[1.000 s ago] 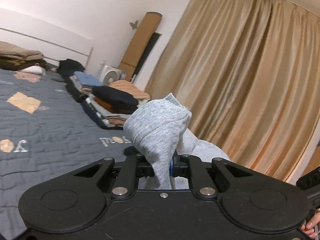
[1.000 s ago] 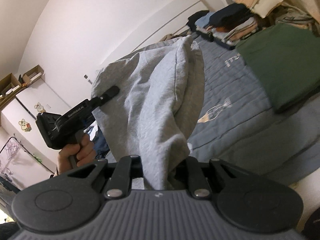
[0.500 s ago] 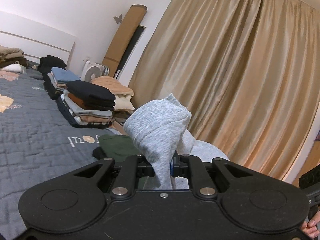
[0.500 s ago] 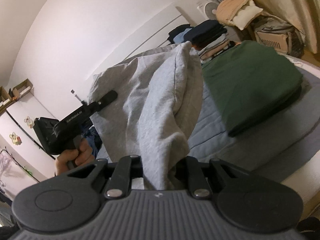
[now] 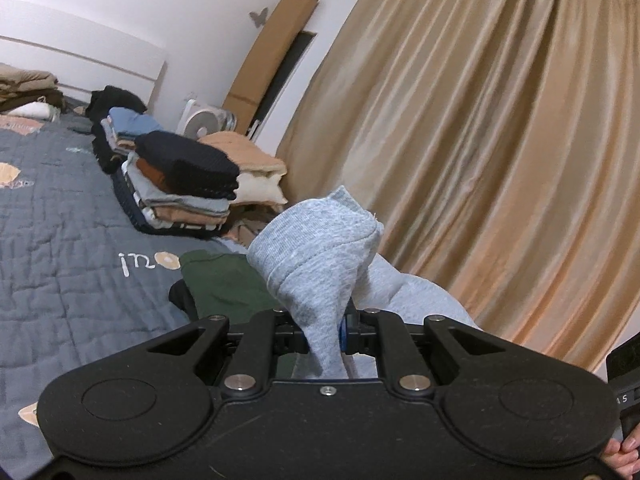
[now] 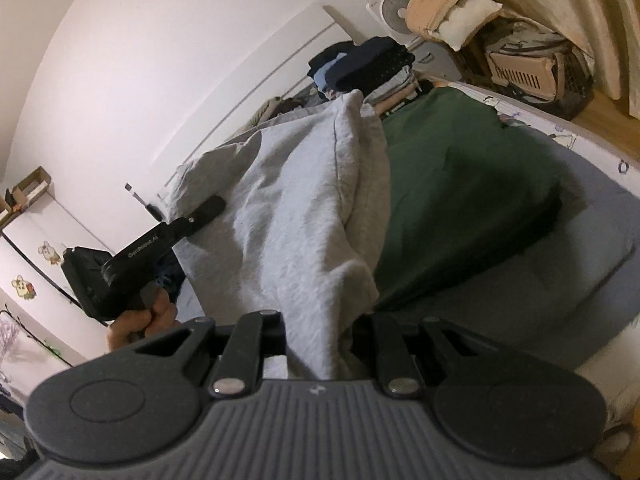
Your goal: Fold clothes
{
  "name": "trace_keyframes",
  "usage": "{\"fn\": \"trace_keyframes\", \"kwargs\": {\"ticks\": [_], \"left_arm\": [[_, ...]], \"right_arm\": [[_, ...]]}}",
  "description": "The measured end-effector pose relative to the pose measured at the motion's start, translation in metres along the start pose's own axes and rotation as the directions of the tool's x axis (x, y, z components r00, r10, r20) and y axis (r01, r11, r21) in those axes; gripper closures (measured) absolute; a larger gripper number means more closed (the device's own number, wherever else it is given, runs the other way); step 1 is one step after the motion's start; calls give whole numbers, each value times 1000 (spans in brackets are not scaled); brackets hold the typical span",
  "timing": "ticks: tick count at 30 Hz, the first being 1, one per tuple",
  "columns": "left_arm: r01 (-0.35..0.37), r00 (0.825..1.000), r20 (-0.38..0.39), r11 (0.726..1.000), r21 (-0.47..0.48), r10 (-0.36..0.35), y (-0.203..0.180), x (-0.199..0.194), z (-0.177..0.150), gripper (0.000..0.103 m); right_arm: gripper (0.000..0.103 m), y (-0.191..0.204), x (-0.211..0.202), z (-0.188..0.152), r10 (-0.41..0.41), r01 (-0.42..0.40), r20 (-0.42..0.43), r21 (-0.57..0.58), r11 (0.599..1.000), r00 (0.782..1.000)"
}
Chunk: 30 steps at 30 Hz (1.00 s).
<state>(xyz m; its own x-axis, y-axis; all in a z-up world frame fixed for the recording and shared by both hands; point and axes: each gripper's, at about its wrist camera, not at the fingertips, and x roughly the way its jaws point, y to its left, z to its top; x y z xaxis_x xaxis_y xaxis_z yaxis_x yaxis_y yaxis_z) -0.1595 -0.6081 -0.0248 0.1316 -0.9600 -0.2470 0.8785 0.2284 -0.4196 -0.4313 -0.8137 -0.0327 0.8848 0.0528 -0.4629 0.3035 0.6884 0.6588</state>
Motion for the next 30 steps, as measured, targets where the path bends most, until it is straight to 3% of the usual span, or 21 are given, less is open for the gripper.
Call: {"fn": "trace_keyframes", "kwargs": {"ticks": [9, 20, 23, 25, 26, 28, 29, 30], "left_arm": [[-75, 996, -44, 997, -34, 74, 16, 80, 10, 91], [-58, 998, -1, 998, -26, 58, 27, 169, 57, 91], [-93, 994, -59, 996, -8, 93, 41, 196, 54, 91], [-137, 983, -126, 991, 4, 136, 55, 219, 48, 84], [-186, 969, -166, 982, -15, 181, 65, 227, 42, 78], [-292, 931, -245, 955, -56, 271, 84, 240, 31, 75], [-321, 922, -254, 943, -85, 291, 91, 238, 26, 75], [-322, 926, -246, 940, -116, 287, 96, 230, 22, 71]], "right_arm": [[88, -49, 27, 59, -12, 11, -38, -20, 1000, 999], [87, -90, 44, 144, 27, -27, 6, -52, 998, 1000], [86, -117, 72, 153, 14, -15, -41, -18, 1000, 999], [84, -136, 96, 152, -37, 36, -97, -8, 999, 995], [83, -145, 108, 150, -70, 69, -128, -13, 998, 989], [79, -164, 125, 143, -127, 128, -175, -3, 992, 976], [78, -172, 125, 140, -114, 119, -173, 22, 993, 978], [77, -178, 121, 138, -80, 90, -159, 54, 994, 984]]}}
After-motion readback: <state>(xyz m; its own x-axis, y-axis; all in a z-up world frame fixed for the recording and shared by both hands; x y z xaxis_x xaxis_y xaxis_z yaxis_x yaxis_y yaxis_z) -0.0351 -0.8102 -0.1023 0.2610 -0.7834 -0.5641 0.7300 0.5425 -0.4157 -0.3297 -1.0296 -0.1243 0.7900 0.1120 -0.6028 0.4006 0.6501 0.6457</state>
